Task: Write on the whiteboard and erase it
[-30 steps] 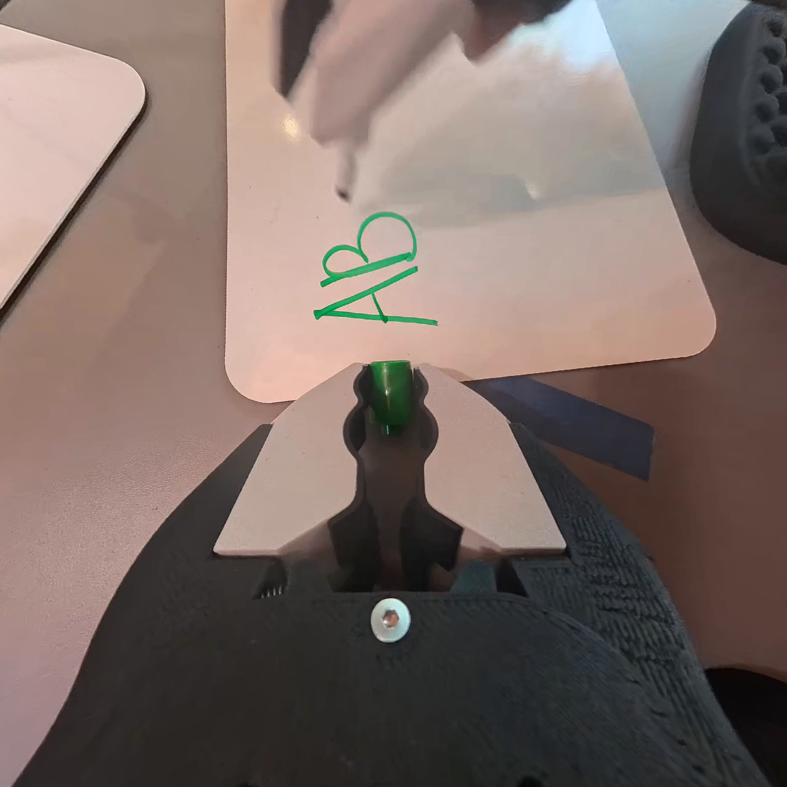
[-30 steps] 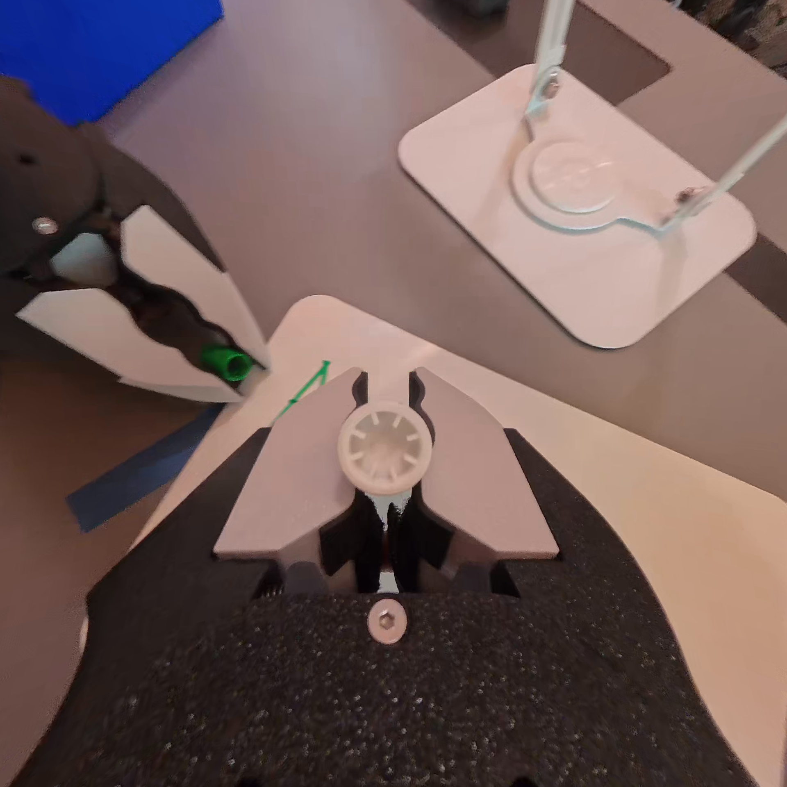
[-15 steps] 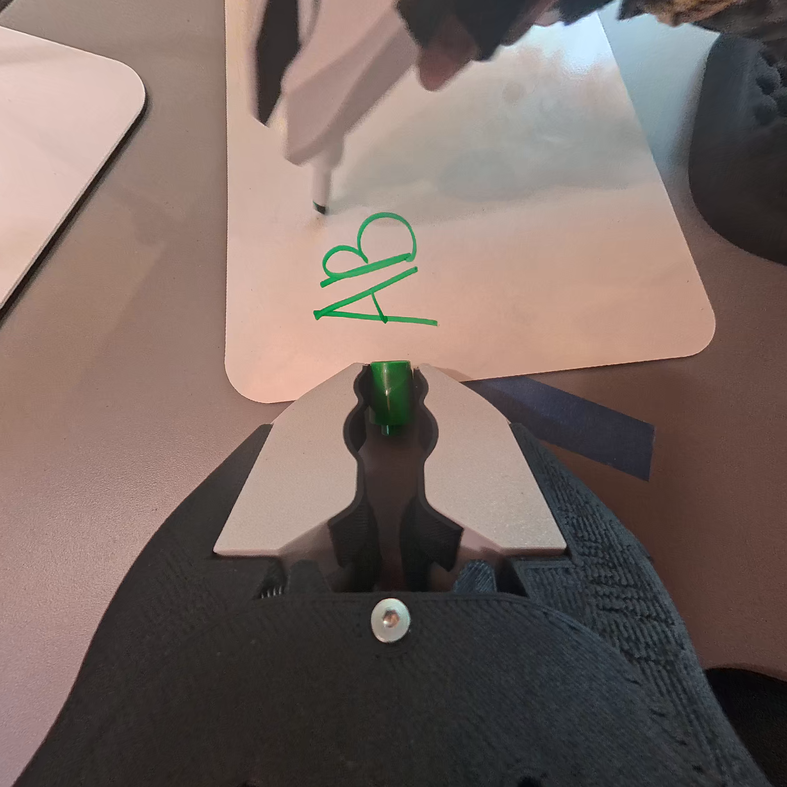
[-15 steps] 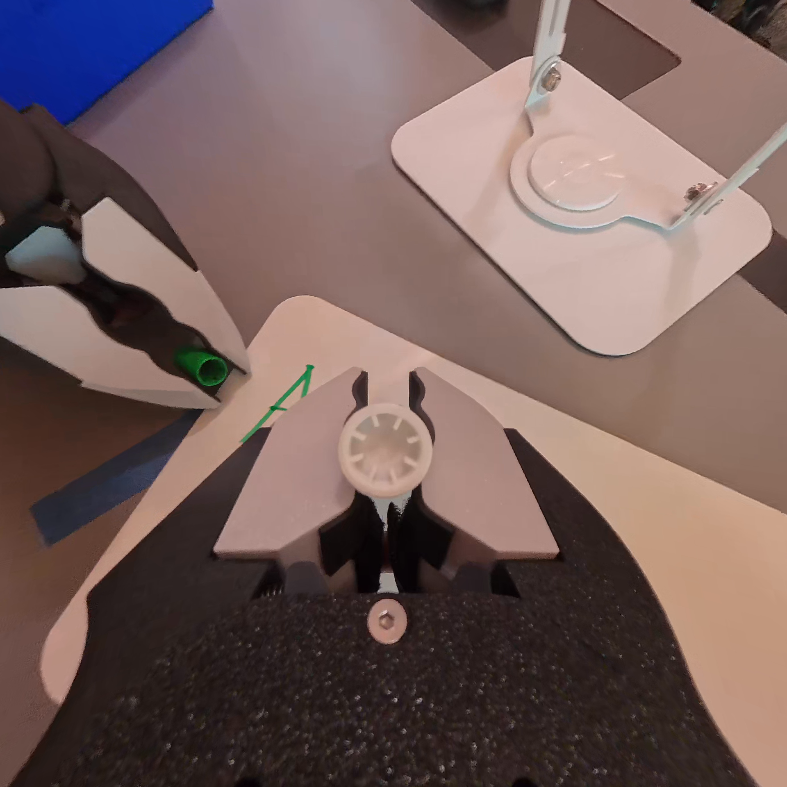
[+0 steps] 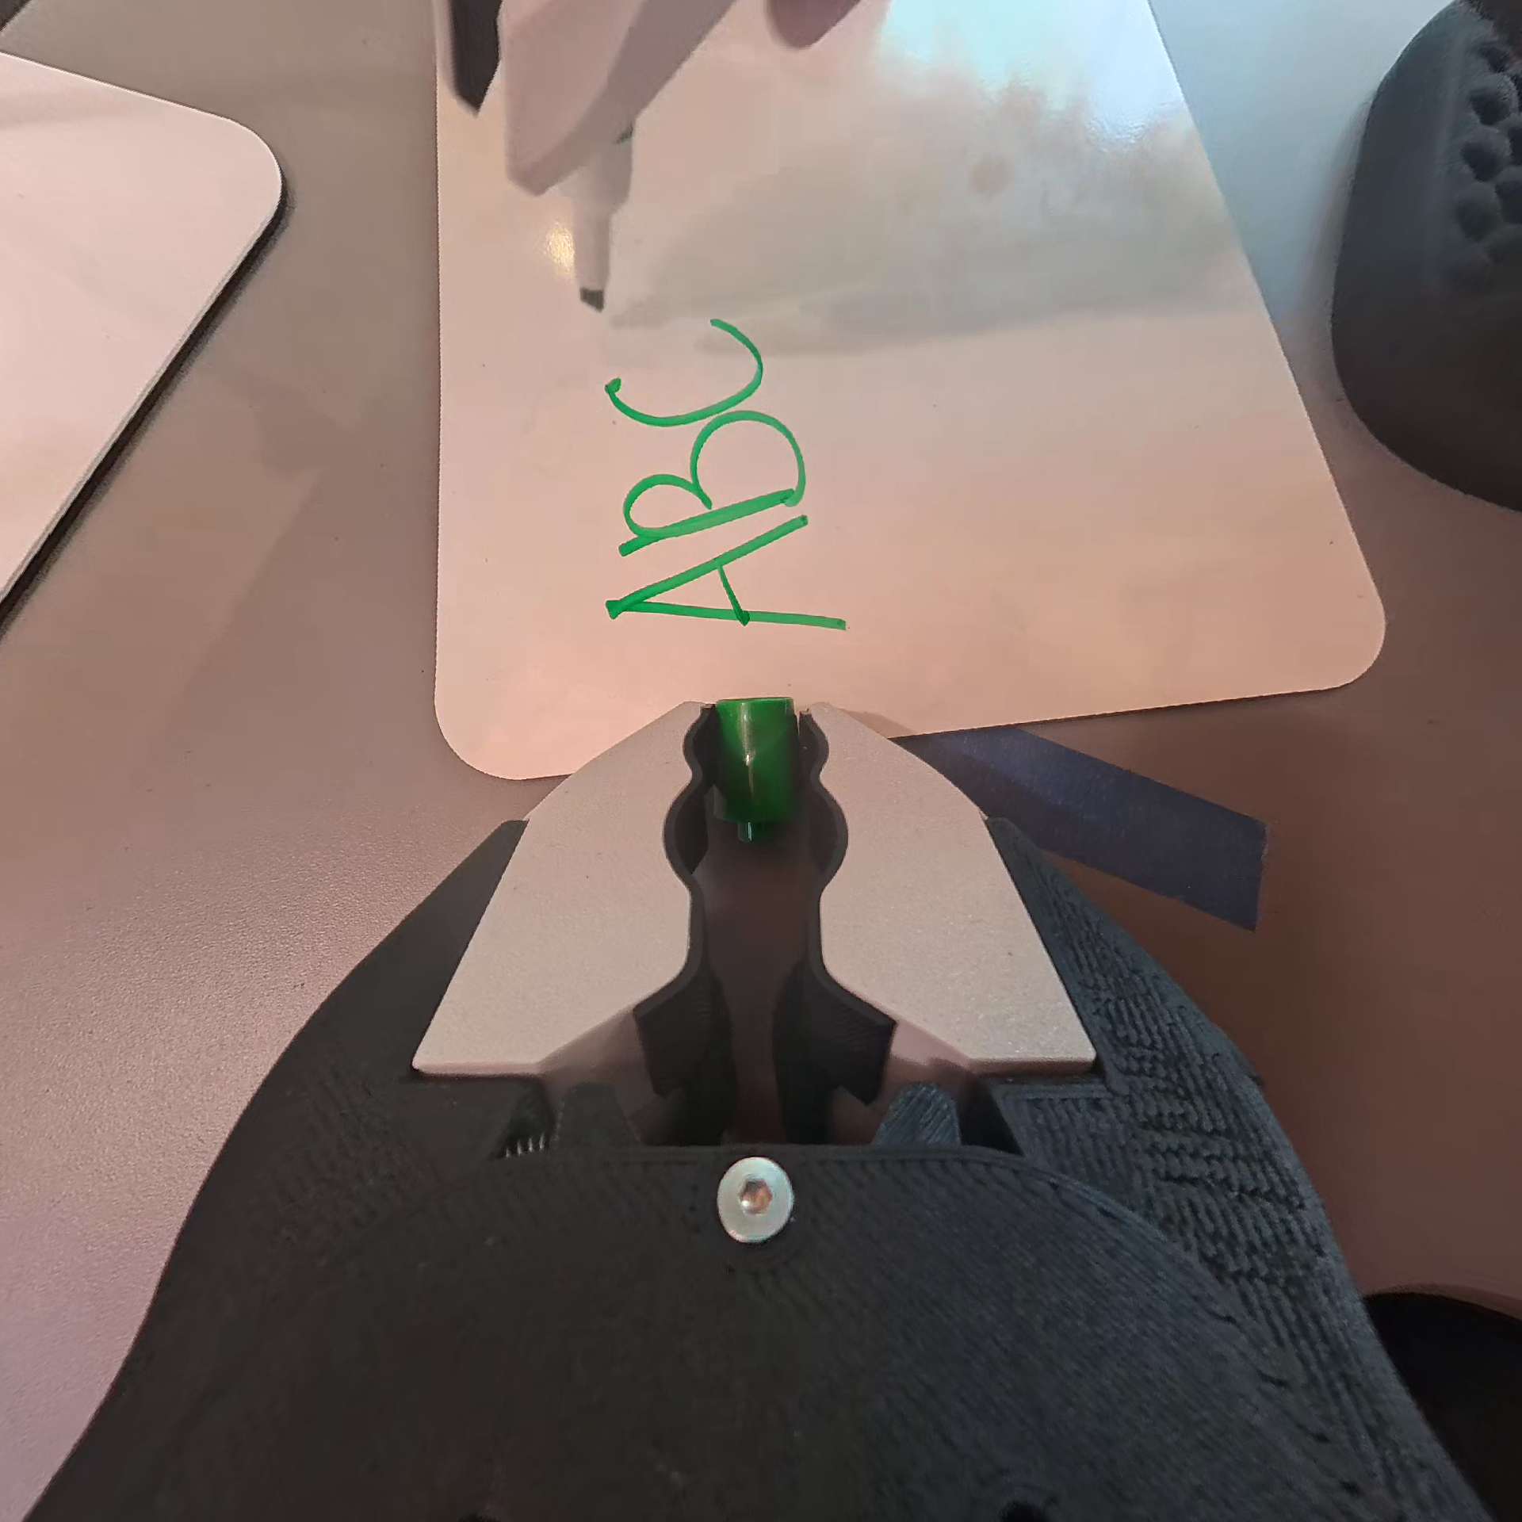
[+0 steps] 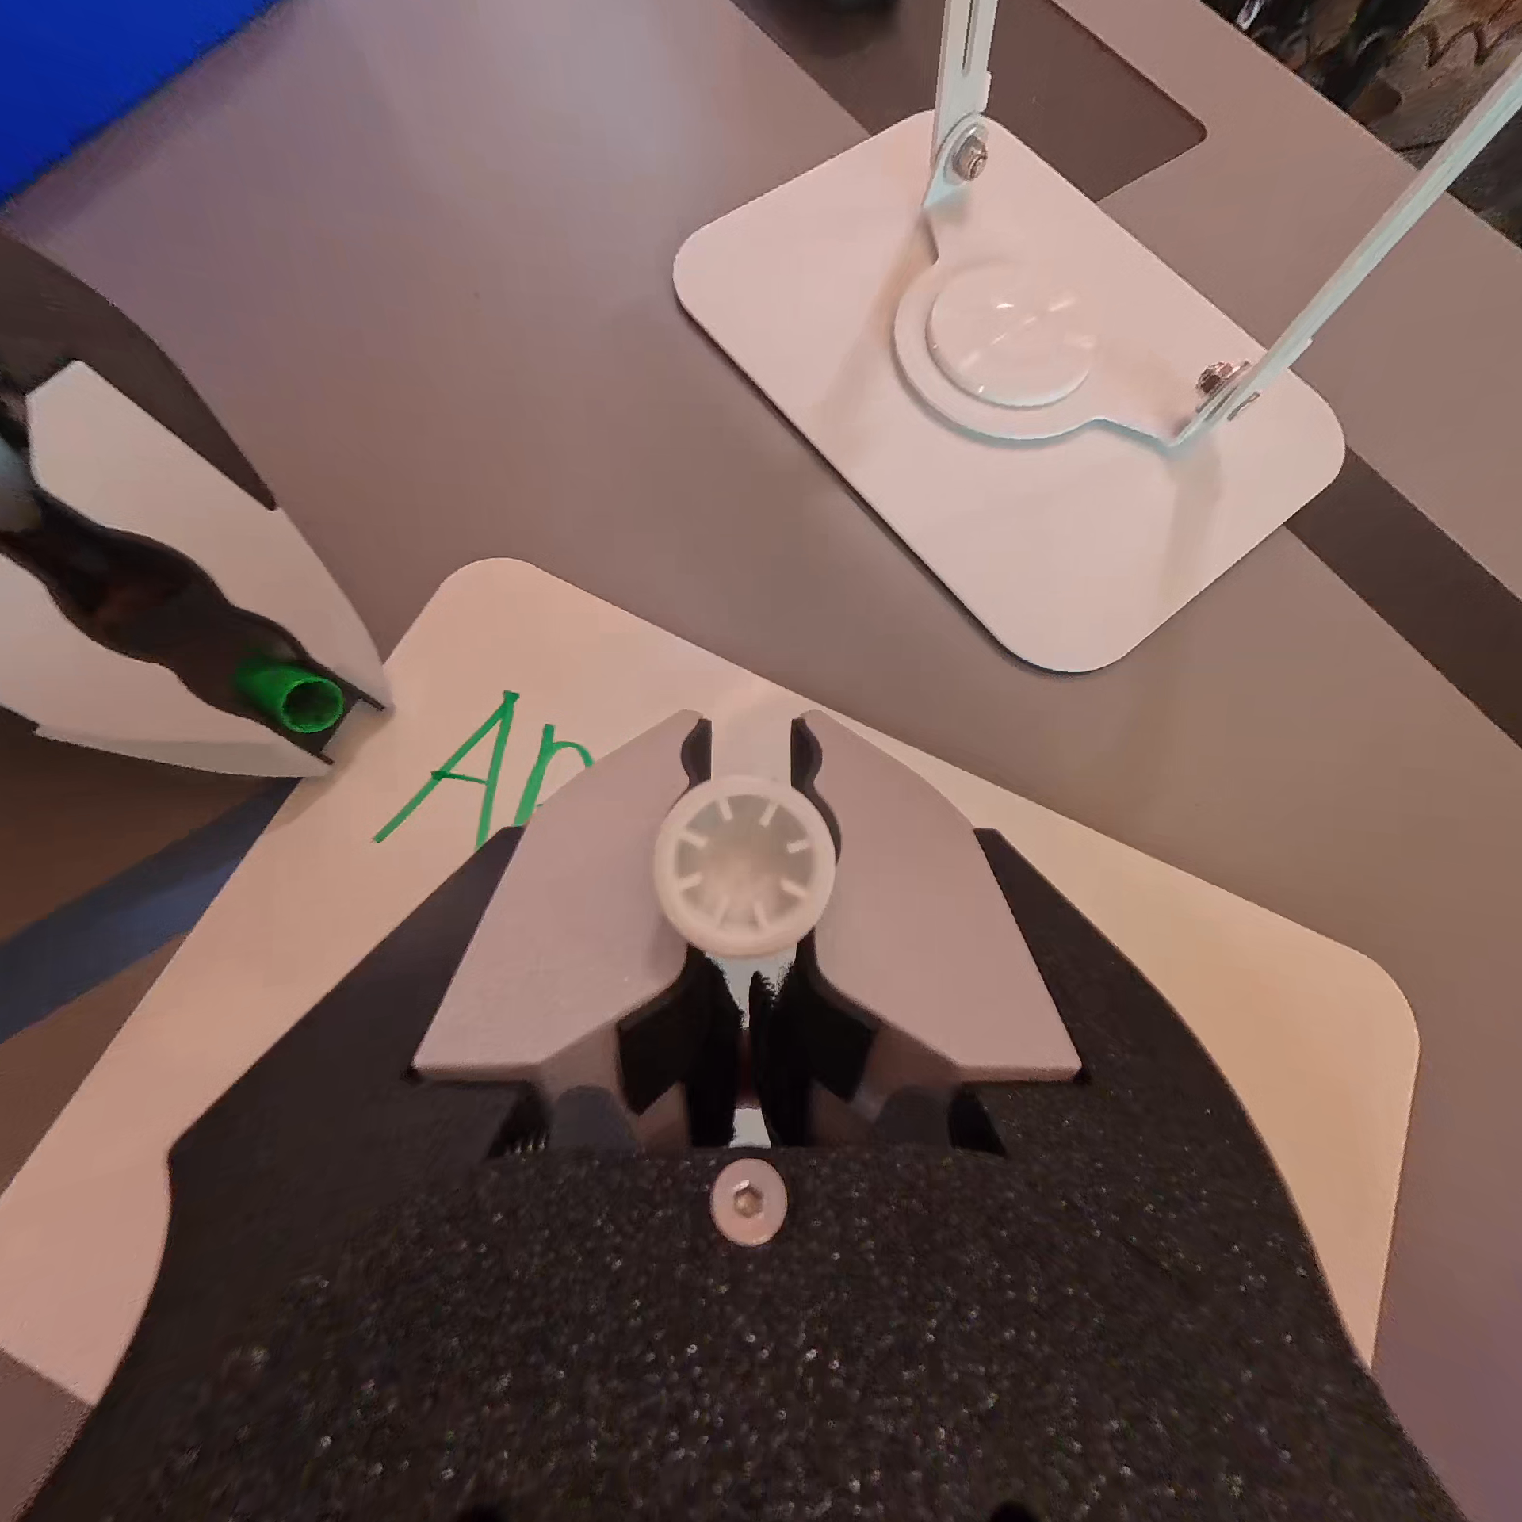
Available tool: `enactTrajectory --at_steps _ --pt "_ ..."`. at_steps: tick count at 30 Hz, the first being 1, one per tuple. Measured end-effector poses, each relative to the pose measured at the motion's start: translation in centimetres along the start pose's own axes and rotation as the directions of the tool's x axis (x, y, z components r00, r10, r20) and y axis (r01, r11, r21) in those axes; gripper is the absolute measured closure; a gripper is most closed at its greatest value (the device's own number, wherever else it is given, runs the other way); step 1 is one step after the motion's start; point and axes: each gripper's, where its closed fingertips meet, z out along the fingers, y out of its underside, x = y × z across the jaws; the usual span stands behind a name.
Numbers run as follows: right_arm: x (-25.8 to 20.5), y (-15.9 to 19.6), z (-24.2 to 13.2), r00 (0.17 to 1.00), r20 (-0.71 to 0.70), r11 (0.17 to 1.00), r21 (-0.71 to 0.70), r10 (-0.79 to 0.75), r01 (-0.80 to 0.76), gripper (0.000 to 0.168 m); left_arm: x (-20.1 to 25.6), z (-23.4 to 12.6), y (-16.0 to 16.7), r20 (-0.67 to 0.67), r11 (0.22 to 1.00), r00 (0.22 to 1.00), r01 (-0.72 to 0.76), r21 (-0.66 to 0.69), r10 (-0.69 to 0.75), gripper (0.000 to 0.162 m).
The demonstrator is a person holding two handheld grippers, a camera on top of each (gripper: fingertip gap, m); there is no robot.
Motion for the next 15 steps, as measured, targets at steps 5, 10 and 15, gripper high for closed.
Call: enactTrajectory --at_steps 5,10,15 --pt "-0.1 1.5 -0.8 1.000 -0.003 0.999 -0.025 0.024 -0.024 0.149 0.0 0.0 0.0 -0.001 1.000 1.000 0.001 0.000 -0.001 0.142" --pt "-0.7 2.9 -2.6 1.000 -0.005 0.998 -0.053 0.030 -0.030 0.149 0.0 0.0 0.0 -0.003 1.000 1.000 0.000 0.002 0.000 0.142" --pt "-0.5 0.9 -0.9 1.000 0.018 1.000 0.009 0.015 -0.015 0.149 0.0 0.0 0.0 0.000 1.000 1.000 -0.001 0.000 0.001 0.142"
